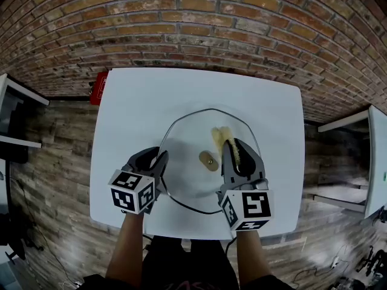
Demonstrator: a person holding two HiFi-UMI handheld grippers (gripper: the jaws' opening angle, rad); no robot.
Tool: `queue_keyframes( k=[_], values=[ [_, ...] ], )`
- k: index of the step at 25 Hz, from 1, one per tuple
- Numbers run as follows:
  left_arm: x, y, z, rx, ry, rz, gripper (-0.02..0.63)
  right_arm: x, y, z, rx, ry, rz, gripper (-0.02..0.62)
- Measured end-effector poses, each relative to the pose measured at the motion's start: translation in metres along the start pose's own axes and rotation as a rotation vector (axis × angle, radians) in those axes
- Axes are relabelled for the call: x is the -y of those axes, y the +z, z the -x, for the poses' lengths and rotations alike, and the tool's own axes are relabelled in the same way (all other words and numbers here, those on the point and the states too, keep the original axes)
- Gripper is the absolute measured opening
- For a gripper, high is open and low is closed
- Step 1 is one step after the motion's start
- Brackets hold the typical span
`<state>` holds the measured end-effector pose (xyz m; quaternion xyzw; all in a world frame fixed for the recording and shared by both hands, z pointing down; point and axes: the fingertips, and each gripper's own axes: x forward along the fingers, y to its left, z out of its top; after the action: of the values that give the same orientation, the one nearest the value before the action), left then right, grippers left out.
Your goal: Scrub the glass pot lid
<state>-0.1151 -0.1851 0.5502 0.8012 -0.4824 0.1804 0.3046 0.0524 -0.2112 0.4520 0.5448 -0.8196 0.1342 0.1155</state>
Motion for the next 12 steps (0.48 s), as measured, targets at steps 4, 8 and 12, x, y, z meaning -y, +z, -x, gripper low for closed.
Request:
queue_keyframes(
  k=[4, 8, 12],
  values=[
    [-0.001, 0.0, 0.0, 0.005, 0.001, 0.002, 0.101, -0.003, 0.0, -0.002, 0.0, 0.005, -0.001, 0.058],
    [0.0, 0.0, -0.001, 0.0, -0.004, -0.004, 0.1, -0.007, 0.002, -0.006, 0.0, 0.013, -0.005, 0.058],
    [0.0, 0.001, 0.0, -0.004, -0.002, -0.005, 0.101, -0.024, 0.005, -0.016, -0.005, 0.05, -0.012, 0.058]
  ],
)
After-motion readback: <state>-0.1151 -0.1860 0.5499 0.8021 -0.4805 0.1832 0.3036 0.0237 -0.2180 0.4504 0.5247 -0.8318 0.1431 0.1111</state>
